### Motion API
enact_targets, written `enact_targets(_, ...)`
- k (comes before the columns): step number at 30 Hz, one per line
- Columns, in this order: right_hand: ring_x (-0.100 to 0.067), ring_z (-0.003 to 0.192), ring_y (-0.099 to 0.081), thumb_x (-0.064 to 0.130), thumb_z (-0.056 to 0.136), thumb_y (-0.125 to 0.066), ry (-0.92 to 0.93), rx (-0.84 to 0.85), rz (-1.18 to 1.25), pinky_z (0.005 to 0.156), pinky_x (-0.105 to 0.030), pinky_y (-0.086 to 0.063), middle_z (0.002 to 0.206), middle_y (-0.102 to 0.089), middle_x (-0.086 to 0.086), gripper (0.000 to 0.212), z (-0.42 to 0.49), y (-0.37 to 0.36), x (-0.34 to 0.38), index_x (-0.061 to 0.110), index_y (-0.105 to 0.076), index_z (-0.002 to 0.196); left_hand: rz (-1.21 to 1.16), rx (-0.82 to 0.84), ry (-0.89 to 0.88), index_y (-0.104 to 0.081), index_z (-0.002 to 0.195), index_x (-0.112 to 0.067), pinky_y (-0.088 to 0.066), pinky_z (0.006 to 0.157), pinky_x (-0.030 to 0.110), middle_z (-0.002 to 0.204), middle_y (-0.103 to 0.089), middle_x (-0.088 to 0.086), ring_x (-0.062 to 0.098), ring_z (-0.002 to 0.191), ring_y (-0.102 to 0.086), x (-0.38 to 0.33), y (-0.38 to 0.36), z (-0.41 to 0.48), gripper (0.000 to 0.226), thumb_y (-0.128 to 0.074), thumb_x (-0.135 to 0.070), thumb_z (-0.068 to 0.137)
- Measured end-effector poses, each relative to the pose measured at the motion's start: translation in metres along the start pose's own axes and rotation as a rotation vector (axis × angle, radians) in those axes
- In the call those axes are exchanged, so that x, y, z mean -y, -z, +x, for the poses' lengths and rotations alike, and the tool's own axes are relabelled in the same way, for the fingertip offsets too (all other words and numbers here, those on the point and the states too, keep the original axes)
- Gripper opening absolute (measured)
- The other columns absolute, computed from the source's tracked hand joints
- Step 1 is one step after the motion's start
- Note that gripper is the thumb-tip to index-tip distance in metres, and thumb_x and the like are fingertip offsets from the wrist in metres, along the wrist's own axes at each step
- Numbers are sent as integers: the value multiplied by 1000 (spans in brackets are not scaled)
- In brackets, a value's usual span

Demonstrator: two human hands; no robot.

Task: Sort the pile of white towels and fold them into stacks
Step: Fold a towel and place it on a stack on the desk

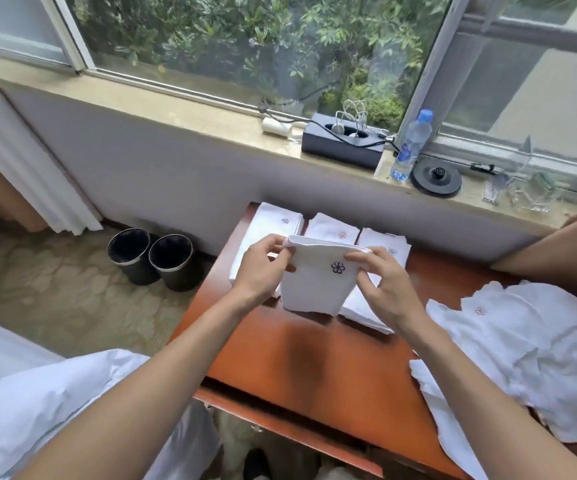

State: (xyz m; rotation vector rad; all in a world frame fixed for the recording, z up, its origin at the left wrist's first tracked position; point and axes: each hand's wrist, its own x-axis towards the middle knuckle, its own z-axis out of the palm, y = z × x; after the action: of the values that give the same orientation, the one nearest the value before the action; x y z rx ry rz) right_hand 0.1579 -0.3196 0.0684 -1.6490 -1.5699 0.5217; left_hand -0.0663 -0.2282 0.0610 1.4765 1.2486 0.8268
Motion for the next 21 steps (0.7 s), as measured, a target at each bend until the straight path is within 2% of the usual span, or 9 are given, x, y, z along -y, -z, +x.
enact_targets(4,-3,112,-56,-5,96,-53,-67,3,19,101,-17,-44,113,-58,4,38,14,1,-4,17,-74,119,1,74,2,-67,99,-22,-53,73,35,99,-74,-1,16,76,-77,-2,-2,28,22,-60,-43,102)
enact_targets(11,-8,116,-58,-4,98,-51,-125,32,93,98,-12,-44,115,-57,6,38,53,4,-48,18,-73,121,54,108,25,-67,99,-21,-55,74,33,98,-74,-1,18,78,-77,-7,-24,87,21,-60,-40,103)
enact_targets(16,-7,112,-60,-3,99,-50,-162,68,120,98,-14,-45,114,-56,8,37,94,1,-89,15,-72,122,85,120,63,-68,103,-15,-59,73,39,99,-74,4,18,79,-77,-3,-47,133,24,-60,-37,104)
enact_targets(21,-2,106,-58,-1,100,-51,-194,90,96,94,-11,-44,112,-56,11,36,128,-4,-124,18,-72,122,114,142,82,-66,98,-21,-59,78,44,99,-74,2,15,78,-77,19,-68,179,21,-59,-40,103)
